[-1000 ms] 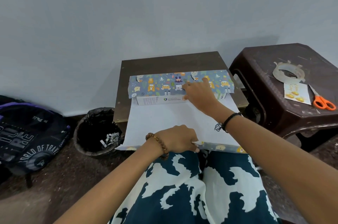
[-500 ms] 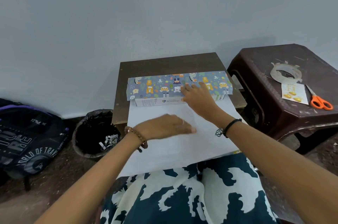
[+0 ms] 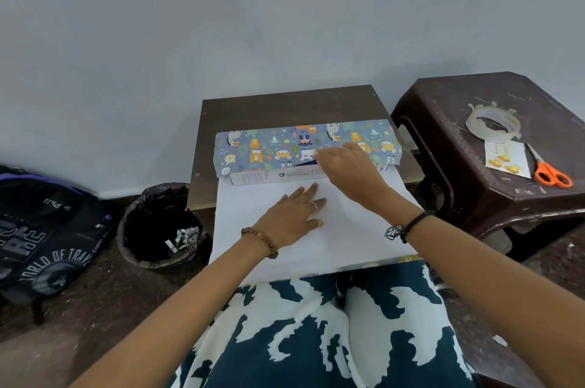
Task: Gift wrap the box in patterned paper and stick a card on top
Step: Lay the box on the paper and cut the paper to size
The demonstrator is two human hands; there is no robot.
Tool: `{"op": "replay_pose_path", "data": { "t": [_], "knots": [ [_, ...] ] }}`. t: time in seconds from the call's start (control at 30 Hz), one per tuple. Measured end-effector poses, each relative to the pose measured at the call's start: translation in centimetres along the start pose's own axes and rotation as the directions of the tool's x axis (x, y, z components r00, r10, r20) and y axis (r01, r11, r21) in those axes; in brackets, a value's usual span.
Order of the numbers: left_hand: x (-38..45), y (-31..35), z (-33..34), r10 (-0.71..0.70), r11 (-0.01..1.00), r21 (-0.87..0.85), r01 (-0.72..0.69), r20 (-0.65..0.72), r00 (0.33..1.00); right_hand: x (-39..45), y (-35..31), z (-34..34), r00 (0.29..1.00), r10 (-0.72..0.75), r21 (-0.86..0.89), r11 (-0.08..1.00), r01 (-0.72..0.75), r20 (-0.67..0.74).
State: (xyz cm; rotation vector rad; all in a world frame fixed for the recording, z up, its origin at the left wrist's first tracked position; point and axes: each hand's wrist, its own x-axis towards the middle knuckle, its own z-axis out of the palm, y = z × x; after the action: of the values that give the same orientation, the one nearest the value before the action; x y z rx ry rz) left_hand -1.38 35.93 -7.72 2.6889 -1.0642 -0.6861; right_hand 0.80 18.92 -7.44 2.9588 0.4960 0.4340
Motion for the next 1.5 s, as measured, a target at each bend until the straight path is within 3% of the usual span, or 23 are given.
{"op": "replay_pose_path", "data": {
  "t": [0.2, 0.5, 0.73, 1.03, 1.3, 1.5],
  "knots": [
    [0.1, 0.2, 0.0, -0.045, 0.999, 0.010, 0.044, 0.035, 0.998, -1.0, 0.1, -0.7, 0.972, -0.059, 0.107, 0.991, 0.085, -0.226],
    [-0.5, 0.9, -0.6, -0.023, 1.000, 0.013, 0.024, -0.062, 0.998, -1.0, 0.3, 0.8, 0.954, -0.182, -0.092, 0.982, 0.164, -0.239],
    [-0.3, 0.6, -0.4, -0.124, 0.992, 0.018, 0.123, 0.117, 0.985, -0.6, 0.1, 0.5, 0.945, -0.218, -0.030, 0.976, 0.217, -0.244],
    [-0.1, 0.4, -0.3, -0.115, 0.991, 0.080, 0.106, 0.114, 0.987, -0.7, 0.0, 0.3, 0.915, -0.296, -0.087, 0.955, 0.283, -0.274],
    [-0.9, 0.4, 0.2, -0.030, 0.999, 0.031, 0.030, -0.001, 1.000, -1.2, 0.0, -0.3, 0.906, -0.258, -0.059, 0.966, 0.254, -0.334],
    [-1.0, 0.8, 0.4, 0.012, 0.991, 0.133, -0.001, -0.083, 0.997, -1.8, -0.1, -0.6, 0.902, -0.238, -0.049, 0.970, 0.237, -0.359]
  ]
}}
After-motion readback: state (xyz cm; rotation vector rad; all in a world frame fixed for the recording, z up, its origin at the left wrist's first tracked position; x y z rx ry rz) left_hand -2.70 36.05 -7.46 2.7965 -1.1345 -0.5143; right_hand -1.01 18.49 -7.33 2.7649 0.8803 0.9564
